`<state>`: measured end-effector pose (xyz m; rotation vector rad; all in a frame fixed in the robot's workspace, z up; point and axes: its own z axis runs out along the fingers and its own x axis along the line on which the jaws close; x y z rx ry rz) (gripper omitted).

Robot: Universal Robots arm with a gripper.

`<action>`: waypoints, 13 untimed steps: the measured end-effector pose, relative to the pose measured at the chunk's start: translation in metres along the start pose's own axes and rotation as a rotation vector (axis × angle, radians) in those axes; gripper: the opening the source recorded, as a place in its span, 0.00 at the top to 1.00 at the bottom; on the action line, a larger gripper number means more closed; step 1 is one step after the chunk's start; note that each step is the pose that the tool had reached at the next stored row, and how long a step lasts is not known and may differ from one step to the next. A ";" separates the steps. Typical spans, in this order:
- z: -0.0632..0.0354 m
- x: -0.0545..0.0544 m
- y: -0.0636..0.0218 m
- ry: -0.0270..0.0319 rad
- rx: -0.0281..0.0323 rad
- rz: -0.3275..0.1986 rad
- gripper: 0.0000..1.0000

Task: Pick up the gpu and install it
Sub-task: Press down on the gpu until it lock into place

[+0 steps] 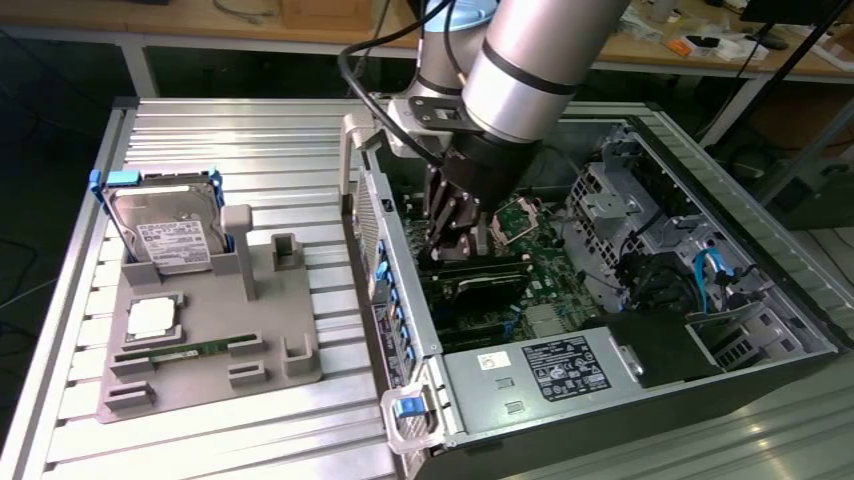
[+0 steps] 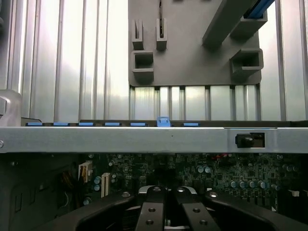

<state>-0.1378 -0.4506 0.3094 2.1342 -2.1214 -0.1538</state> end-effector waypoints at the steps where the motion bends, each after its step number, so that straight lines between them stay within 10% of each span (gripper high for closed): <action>1: -0.0001 0.000 -0.0008 -0.0007 -0.0064 0.000 0.89; 7: -0.0008 0.000 -0.0050 -0.0105 -0.0530 -0.002 0.89; 13: 0.0011 0.001 -0.0064 -0.0284 -0.0809 0.000 0.89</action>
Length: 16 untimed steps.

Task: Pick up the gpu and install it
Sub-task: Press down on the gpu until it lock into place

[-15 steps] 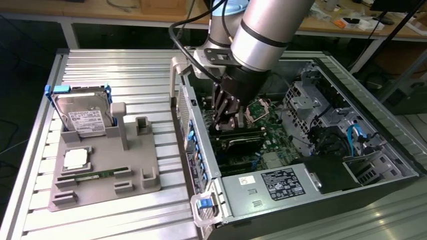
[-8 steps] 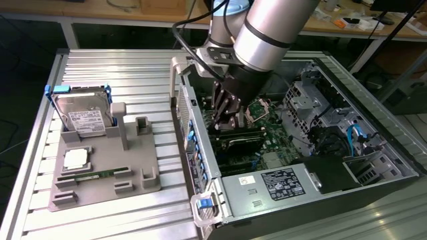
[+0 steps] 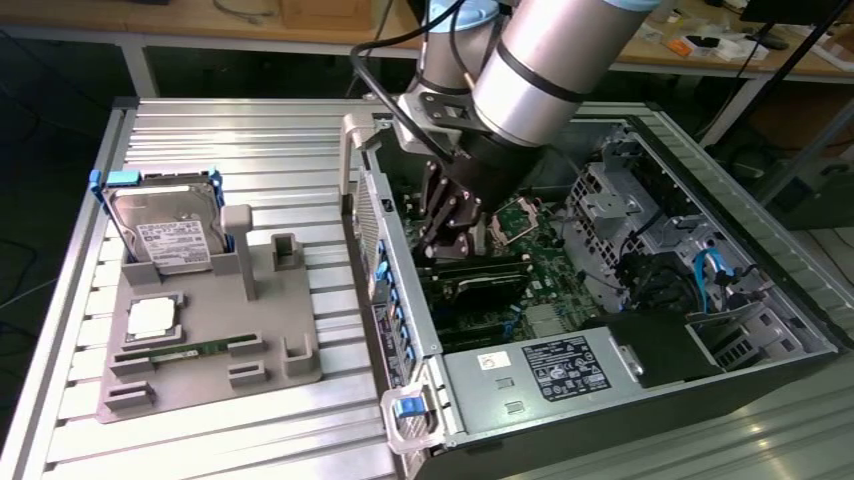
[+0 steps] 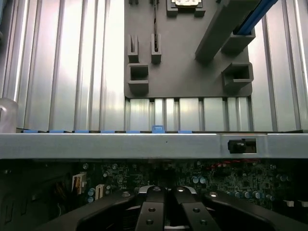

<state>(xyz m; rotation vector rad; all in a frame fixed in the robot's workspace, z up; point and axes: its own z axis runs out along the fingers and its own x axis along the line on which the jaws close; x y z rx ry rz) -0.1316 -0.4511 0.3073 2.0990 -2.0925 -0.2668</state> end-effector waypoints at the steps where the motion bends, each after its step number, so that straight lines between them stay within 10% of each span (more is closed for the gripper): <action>1: 0.0002 0.000 -0.0001 -0.0024 -0.0073 0.001 0.89; 13: 0.0051 0.009 -0.0049 -0.0139 -0.0847 0.003 0.89; 16: 0.0048 0.009 -0.0054 -0.0138 -0.0923 0.004 0.89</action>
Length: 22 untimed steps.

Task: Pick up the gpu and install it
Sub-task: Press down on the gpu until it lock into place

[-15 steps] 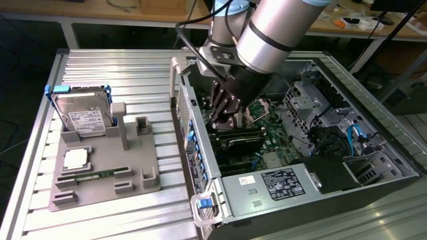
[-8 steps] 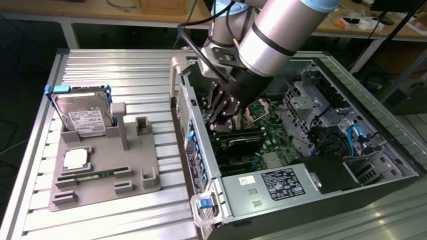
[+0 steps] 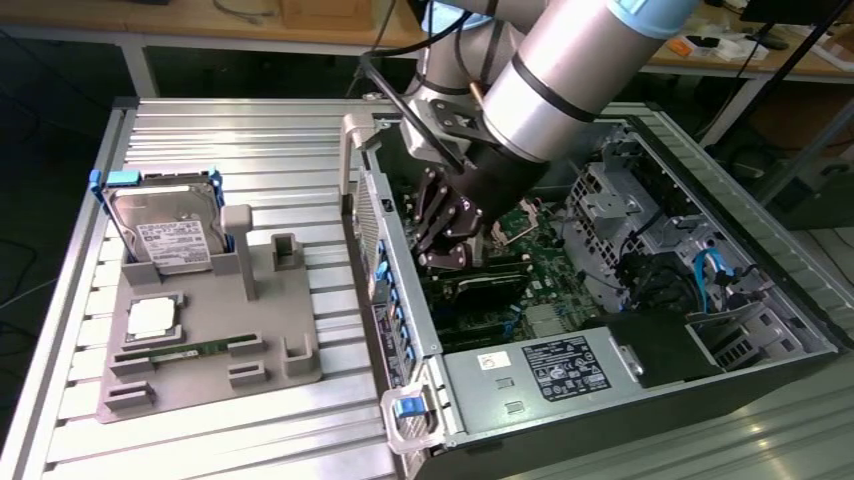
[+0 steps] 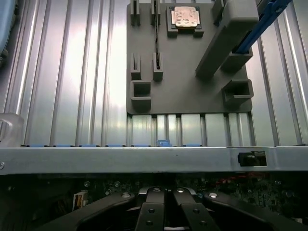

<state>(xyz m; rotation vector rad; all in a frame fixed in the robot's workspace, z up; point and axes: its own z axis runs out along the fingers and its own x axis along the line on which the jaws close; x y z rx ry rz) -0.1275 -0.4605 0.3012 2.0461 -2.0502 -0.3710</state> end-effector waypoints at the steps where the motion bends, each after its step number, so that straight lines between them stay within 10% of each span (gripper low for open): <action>1: -0.0003 0.000 -0.0013 -0.0003 -0.0023 0.000 0.89; 11: -0.0006 0.000 -0.0149 -0.0007 -0.0539 0.002 0.89; 18: -0.0020 0.000 -0.0203 -0.0011 -0.1328 0.005 0.89; 22: -0.0016 0.000 -0.0205 -0.0014 -0.1360 0.005 0.89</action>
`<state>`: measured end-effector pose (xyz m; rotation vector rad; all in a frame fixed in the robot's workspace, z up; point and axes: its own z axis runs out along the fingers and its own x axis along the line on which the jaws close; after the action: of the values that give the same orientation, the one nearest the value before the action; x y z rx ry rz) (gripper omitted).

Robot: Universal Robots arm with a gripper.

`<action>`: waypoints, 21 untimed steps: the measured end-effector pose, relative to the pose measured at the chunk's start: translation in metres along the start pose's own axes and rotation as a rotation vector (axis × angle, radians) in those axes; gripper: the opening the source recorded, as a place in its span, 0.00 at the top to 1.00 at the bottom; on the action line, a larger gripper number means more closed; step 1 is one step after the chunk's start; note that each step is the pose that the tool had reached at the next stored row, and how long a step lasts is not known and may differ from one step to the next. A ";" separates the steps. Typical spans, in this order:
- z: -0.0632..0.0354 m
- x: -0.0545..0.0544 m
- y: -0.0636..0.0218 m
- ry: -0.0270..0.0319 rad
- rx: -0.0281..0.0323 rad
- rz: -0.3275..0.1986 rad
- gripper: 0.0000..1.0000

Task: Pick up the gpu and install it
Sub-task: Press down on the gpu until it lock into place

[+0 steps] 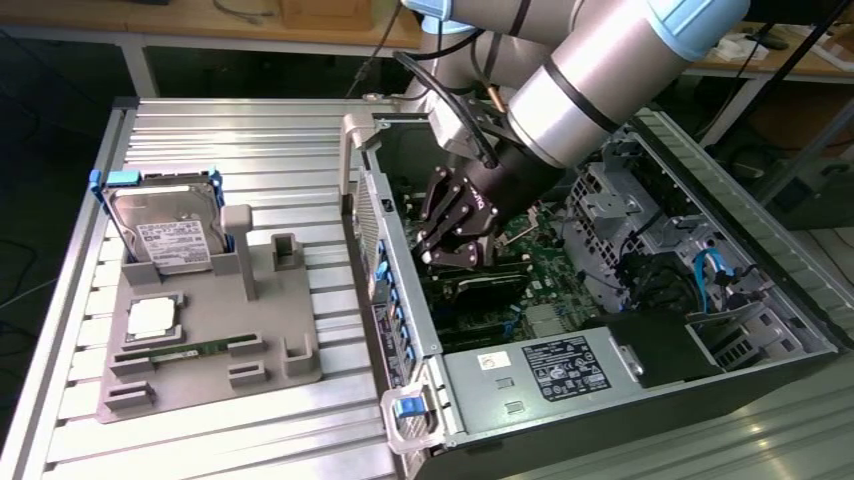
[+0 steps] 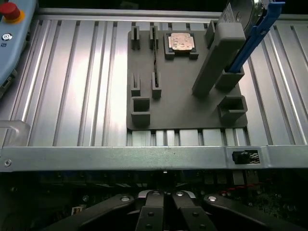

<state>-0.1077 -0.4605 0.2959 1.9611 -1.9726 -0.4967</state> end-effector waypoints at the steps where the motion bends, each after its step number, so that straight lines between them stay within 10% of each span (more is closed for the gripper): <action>1: 0.0006 0.000 -0.0004 -0.0004 0.0000 0.000 0.89; 21: 0.0075 0.000 -0.0039 0.0005 -0.0020 0.000 0.89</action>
<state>-0.1076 -0.4605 0.2875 1.9596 -1.9713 -0.4979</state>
